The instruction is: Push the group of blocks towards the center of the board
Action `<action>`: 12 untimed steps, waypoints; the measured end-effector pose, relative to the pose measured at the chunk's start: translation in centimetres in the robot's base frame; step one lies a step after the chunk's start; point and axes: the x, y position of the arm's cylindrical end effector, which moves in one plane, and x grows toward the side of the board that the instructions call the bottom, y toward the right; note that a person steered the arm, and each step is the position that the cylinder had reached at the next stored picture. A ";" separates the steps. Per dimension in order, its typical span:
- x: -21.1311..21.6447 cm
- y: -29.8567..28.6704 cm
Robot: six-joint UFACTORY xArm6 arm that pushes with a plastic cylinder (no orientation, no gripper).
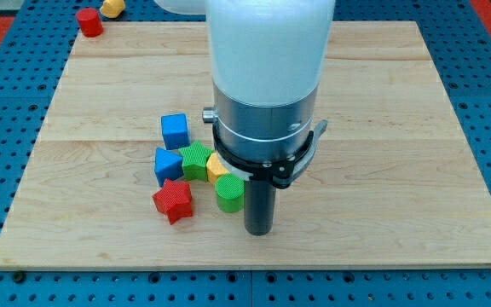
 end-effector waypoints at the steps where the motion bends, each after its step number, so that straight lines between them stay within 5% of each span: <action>1: 0.0 -0.3; 3: 0.0 -1.8; 5: 0.3 -10.7; 7: -6.7 -10.0; 8: -6.1 -9.8; 9: -1.2 -7.0; 10: -2.7 -2.6; 12: -8.2 -4.3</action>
